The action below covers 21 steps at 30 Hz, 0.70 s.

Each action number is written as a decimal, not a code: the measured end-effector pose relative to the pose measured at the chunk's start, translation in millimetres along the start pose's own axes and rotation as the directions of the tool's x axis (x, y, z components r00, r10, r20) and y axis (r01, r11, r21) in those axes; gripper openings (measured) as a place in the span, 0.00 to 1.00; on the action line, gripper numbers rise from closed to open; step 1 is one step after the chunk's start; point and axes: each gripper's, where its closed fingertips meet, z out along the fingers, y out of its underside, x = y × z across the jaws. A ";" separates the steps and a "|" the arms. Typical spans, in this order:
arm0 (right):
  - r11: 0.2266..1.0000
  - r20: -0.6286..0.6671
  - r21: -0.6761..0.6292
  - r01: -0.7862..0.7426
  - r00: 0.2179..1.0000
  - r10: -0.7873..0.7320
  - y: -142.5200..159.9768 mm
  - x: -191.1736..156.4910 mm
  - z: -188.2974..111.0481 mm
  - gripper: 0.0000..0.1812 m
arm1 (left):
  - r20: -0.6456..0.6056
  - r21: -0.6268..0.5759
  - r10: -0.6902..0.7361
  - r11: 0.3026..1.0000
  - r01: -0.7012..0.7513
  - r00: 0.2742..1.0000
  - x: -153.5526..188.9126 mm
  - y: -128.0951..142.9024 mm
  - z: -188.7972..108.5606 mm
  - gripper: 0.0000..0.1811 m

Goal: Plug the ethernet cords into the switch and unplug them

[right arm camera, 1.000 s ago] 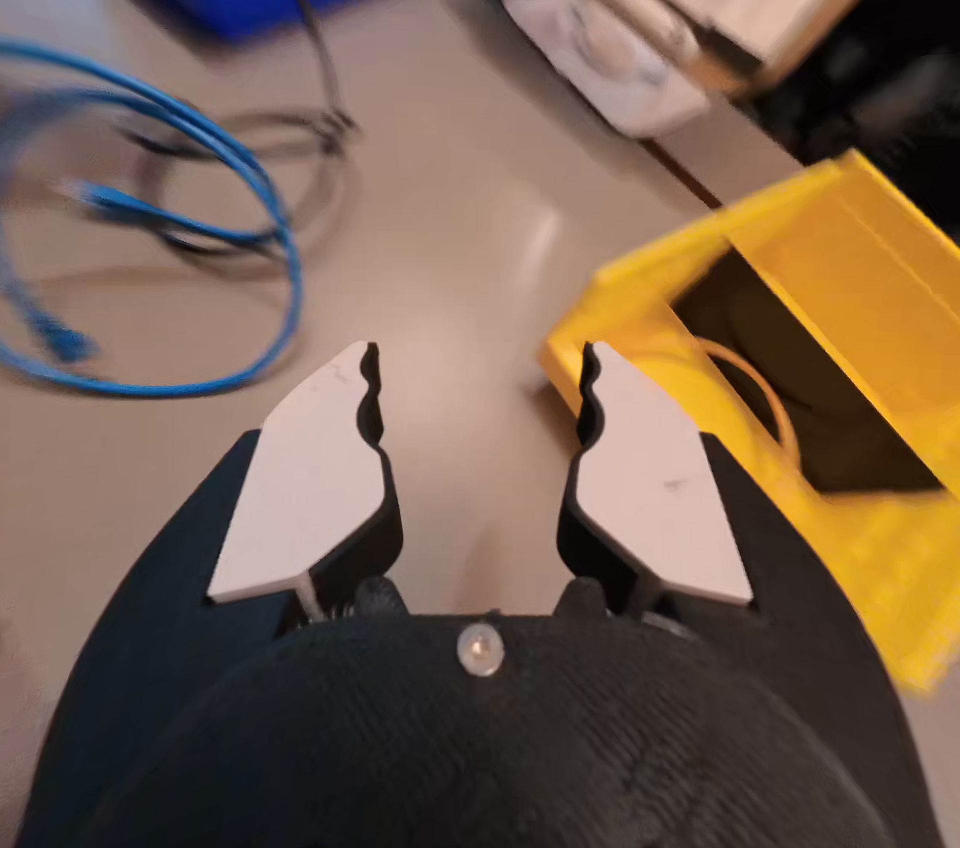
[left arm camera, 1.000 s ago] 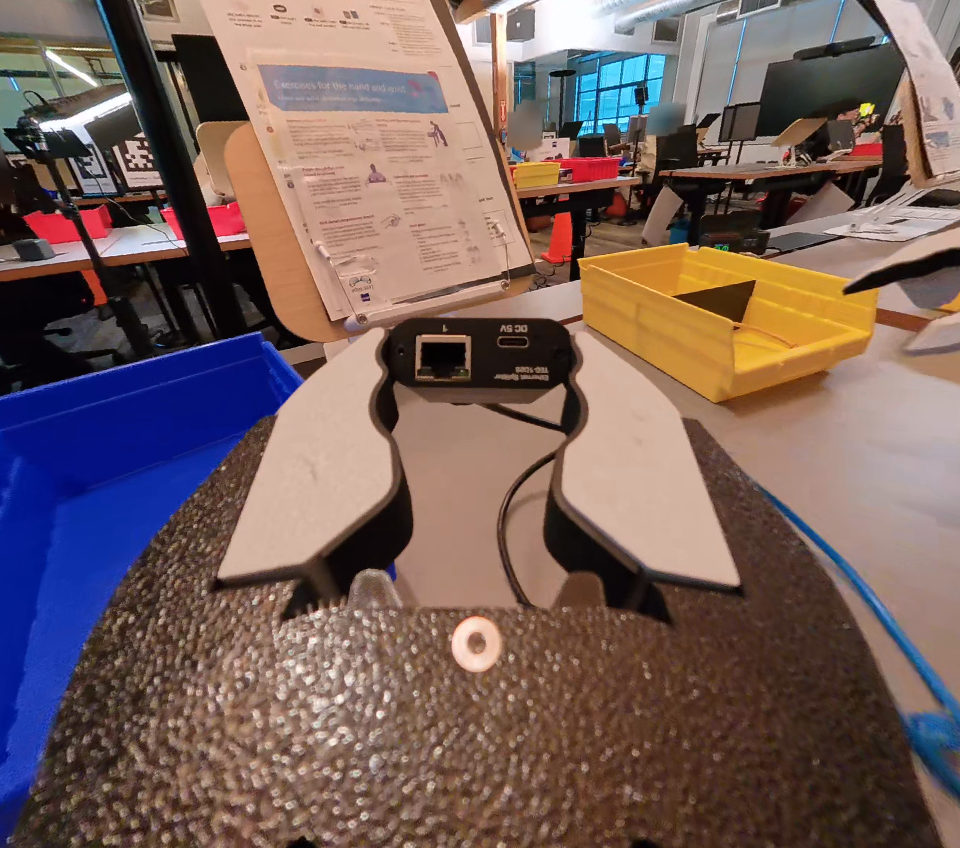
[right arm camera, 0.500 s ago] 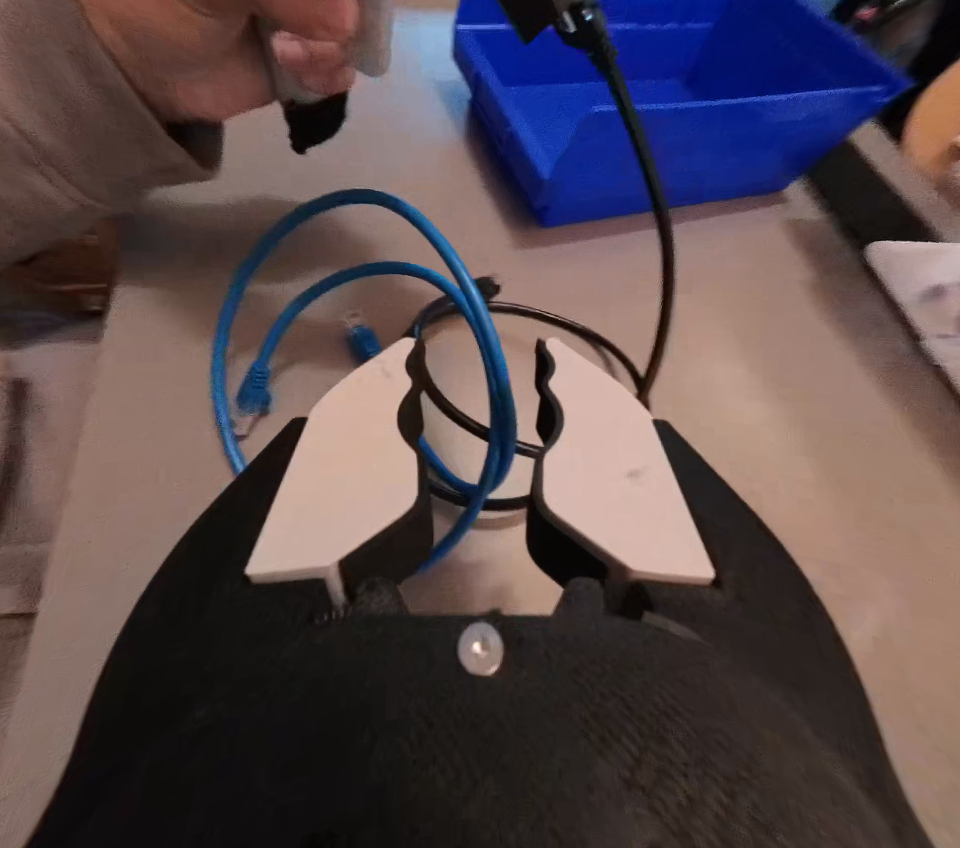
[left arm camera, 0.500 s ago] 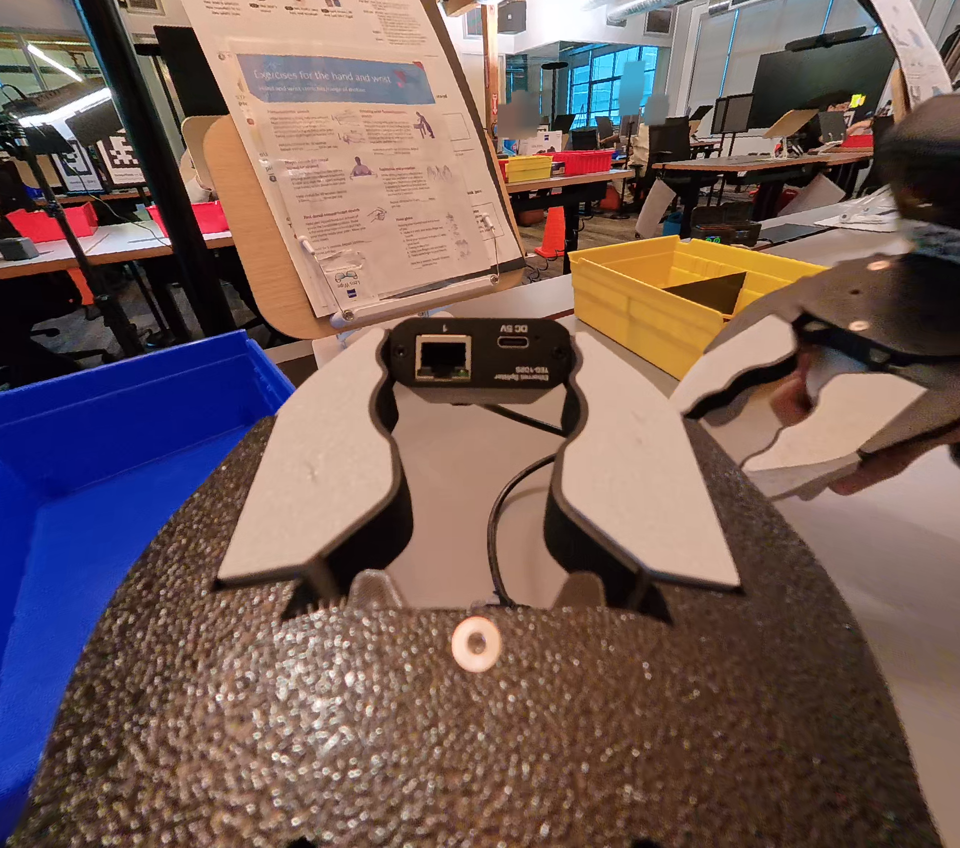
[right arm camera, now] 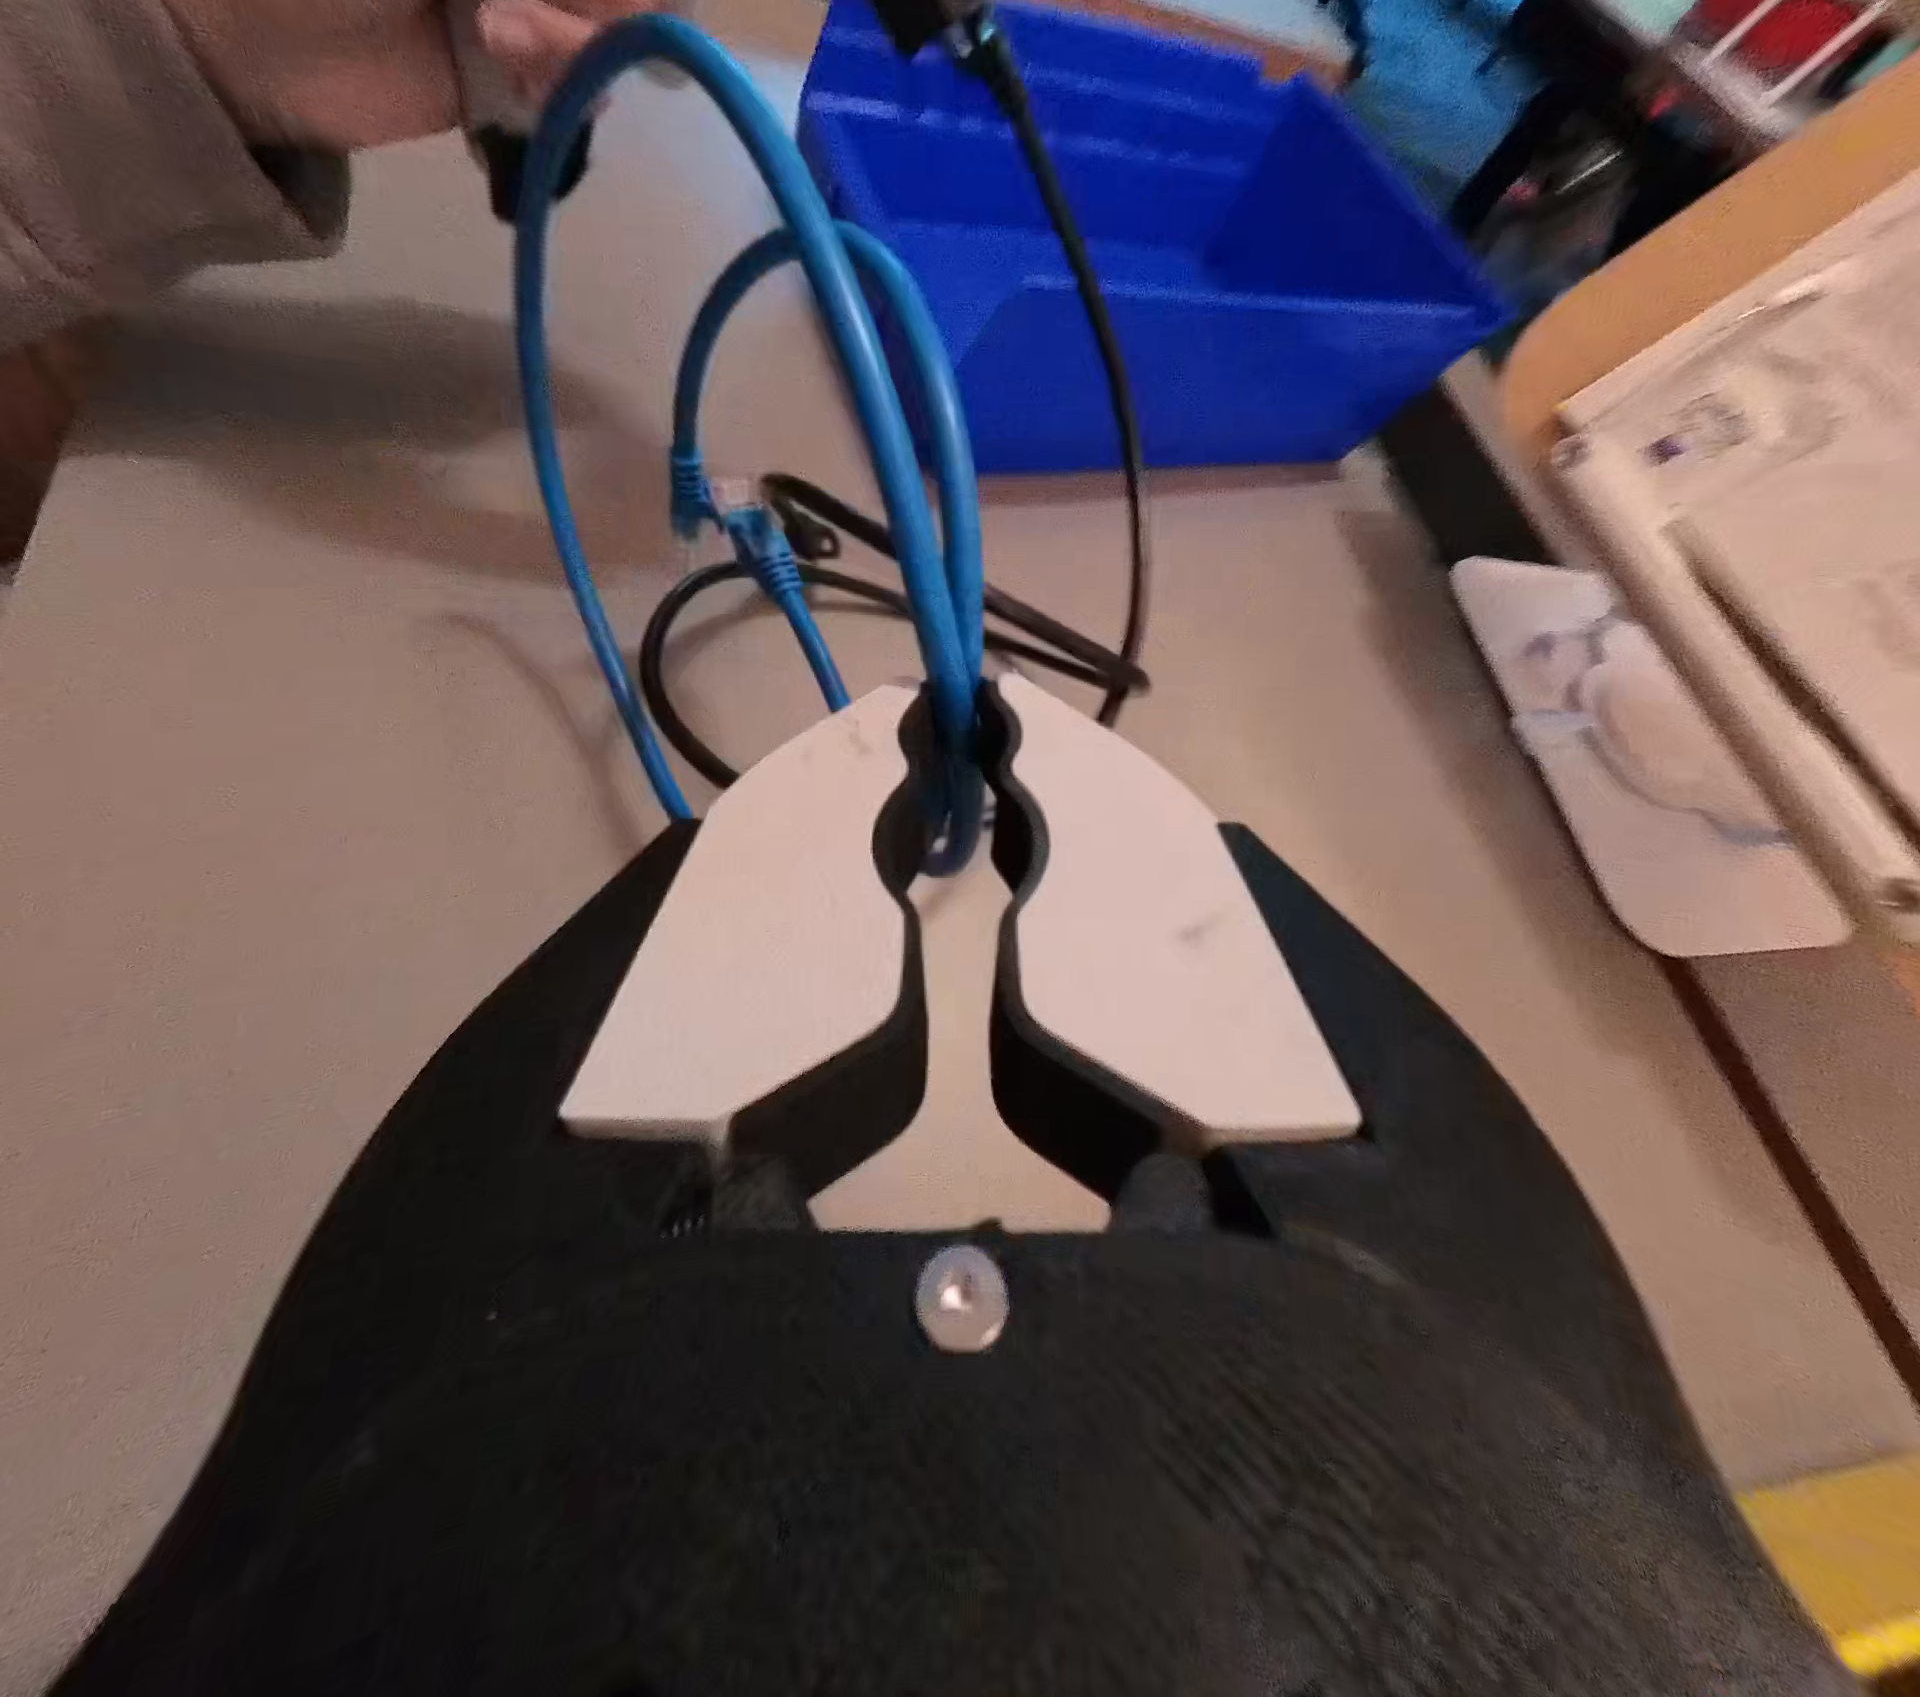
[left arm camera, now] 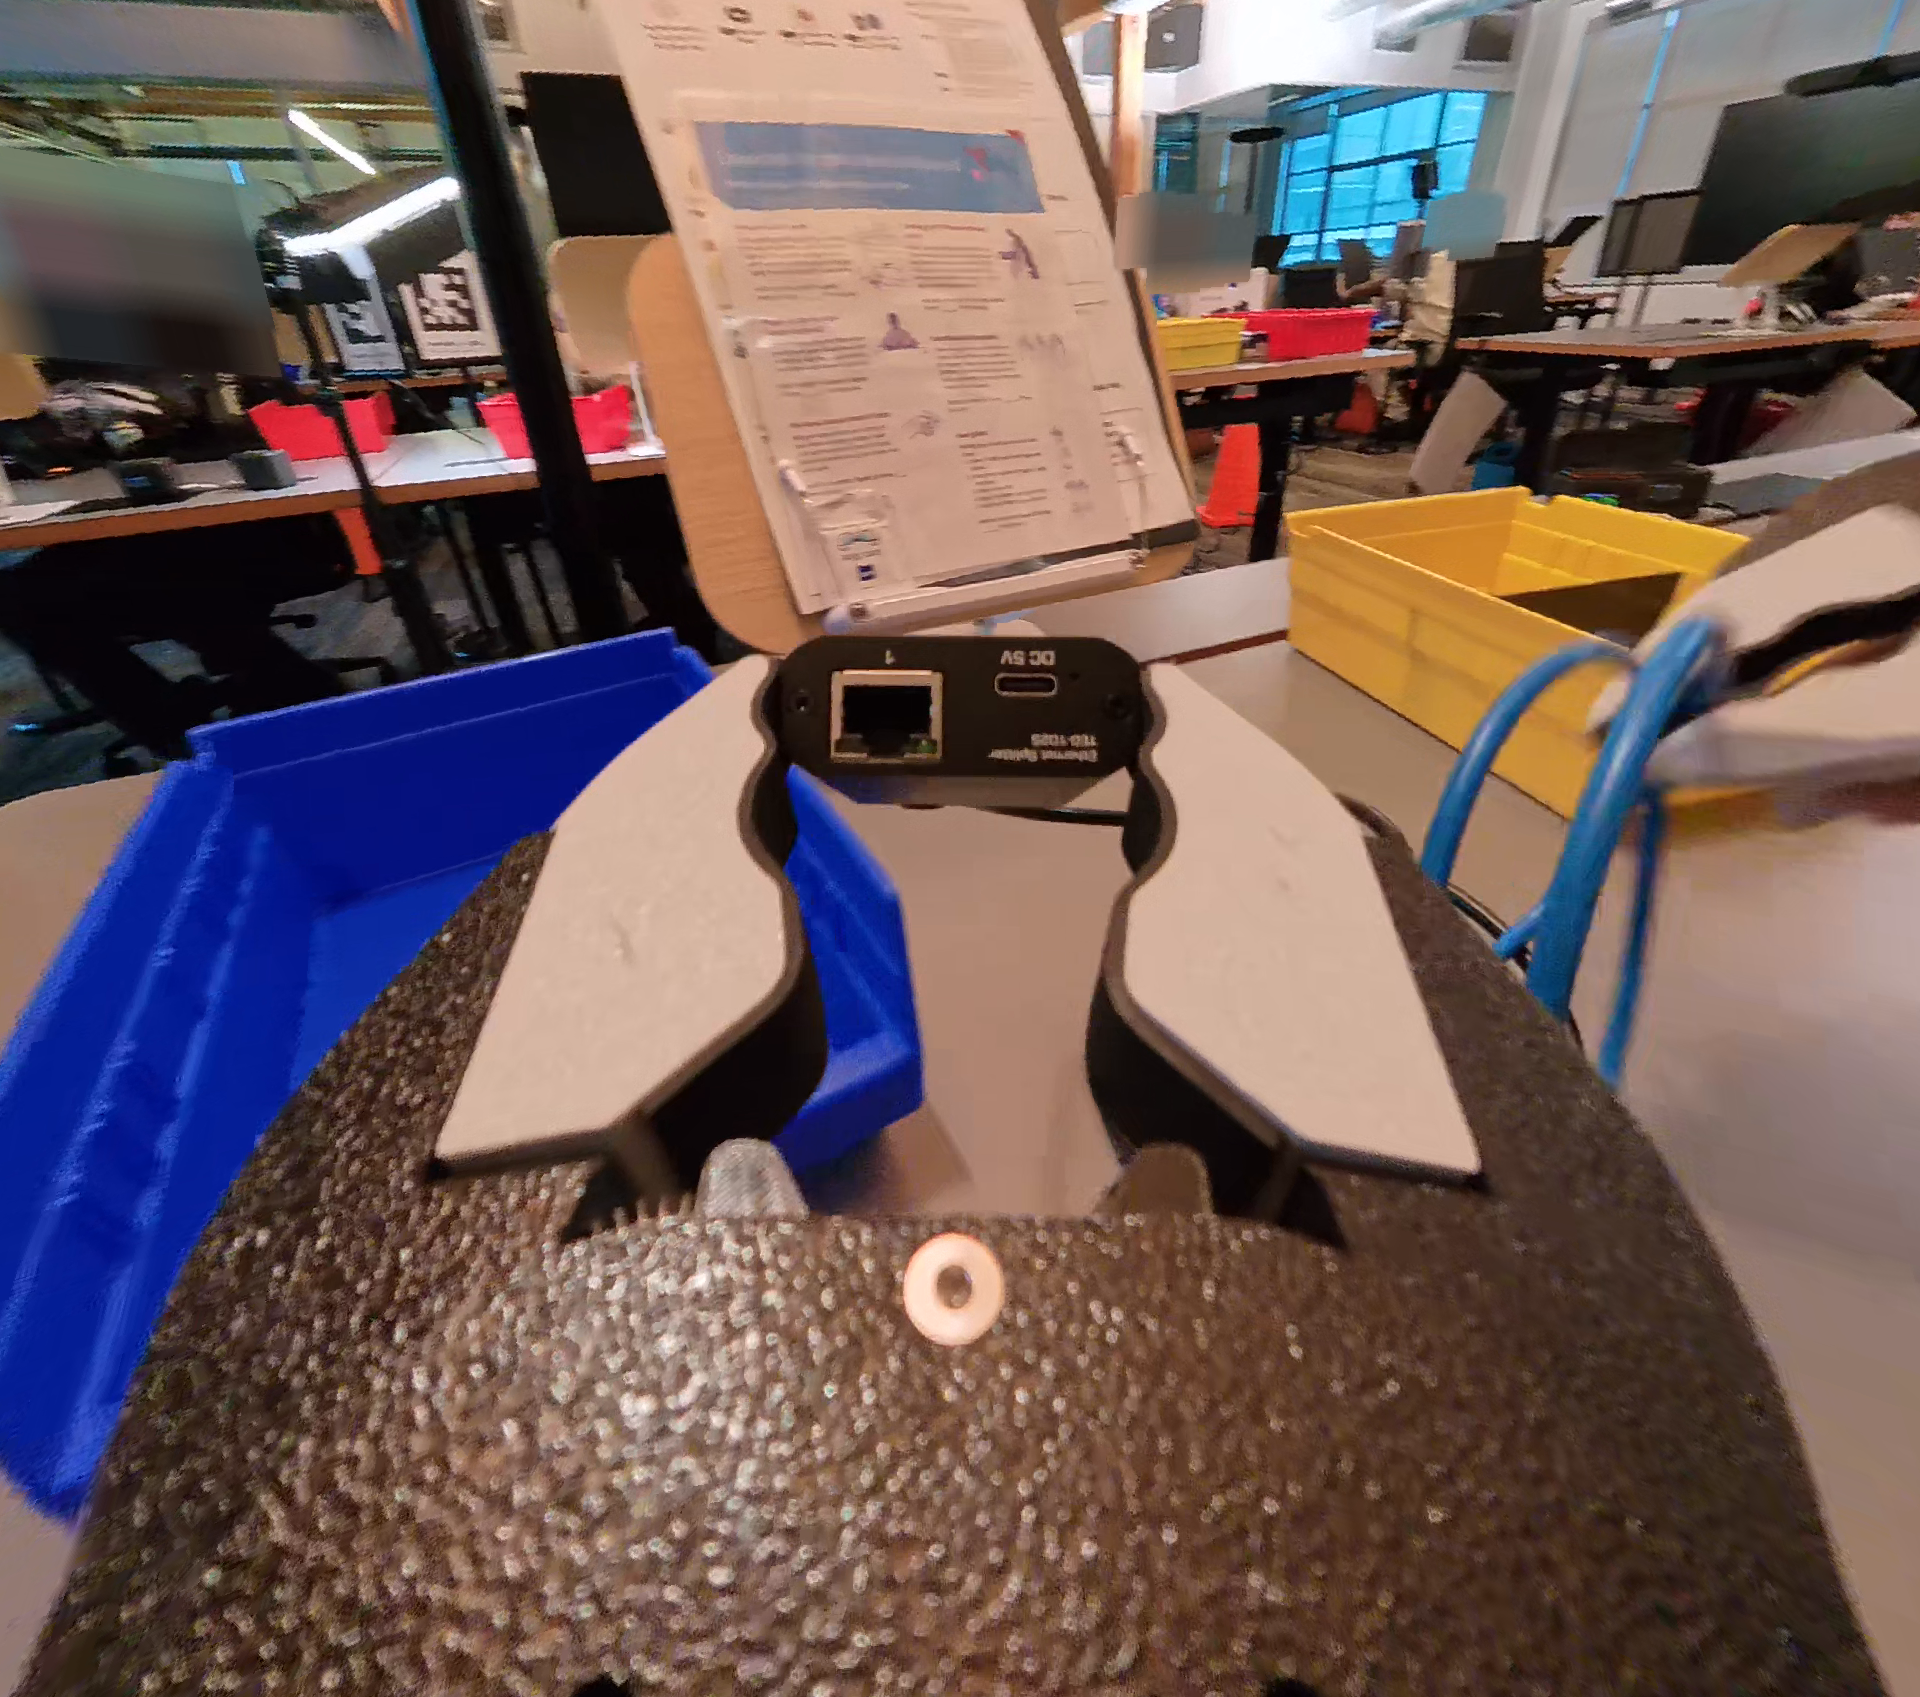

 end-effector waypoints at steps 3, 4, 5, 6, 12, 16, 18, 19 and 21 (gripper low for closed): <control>0.945 -0.135 0.320 0.071 0.990 -0.028 -40.7 19.9 -59.7 0.03 | 0.067 0.021 -0.004 1.000 0.002 0.998 -27.1 -6.3 -12.1 0.34; 0.928 -0.213 0.368 0.059 0.977 0.023 -43.7 34.6 -80.5 0.03 | 0.071 0.037 -0.026 0.999 0.023 0.997 -33.4 -8.6 -15.8 0.34; 0.921 -0.260 0.386 0.053 0.964 0.053 -42.0 44.9 -98.2 0.03 | 0.069 0.051 -0.055 0.997 0.052 0.996 -38.1 -10.3 -18.5 0.34; 0.911 -0.314 0.406 0.070 0.947 0.067 -40.5 54.0 -114.9 0.03 | 0.062 0.061 -0.079 0.995 0.075 0.995 -40.5 -11.1 -20.0 0.34; 0.971 -0.508 0.239 0.021 0.855 0.106 -10.1 94.8 -165.4 0.03 | -0.017 0.048 -0.061 0.997 0.061 0.998 -15.8 -11.0 -11.5 0.34; 0.989 -0.723 -0.071 -0.130 0.690 0.039 45.3 149.5 -218.1 0.03 | -0.069 0.029 -0.044 0.999 0.046 0.997 3.6 -7.6 -3.8 0.34; 0.954 -0.794 -0.222 -0.199 0.606 -0.058 77.2 174.5 -247.1 0.03 | -0.080 0.019 -0.043 0.999 0.045 0.996 8.2 -4.6 -1.3 0.34; 0.928 -0.783 -0.283 -0.241 0.618 -0.078 94.8 181.8 -253.0 0.03 | -0.089 0.017 -0.045 0.999 0.046 0.995 10.4 -3.8 -0.4 0.34; 0.879 -0.727 -0.338 -0.336 0.687 -0.017 128.5 186.9 -250.3 0.03 | -0.099 0.014 -0.048 0.999 0.050 0.994 13.2 -2.8 0.8 0.34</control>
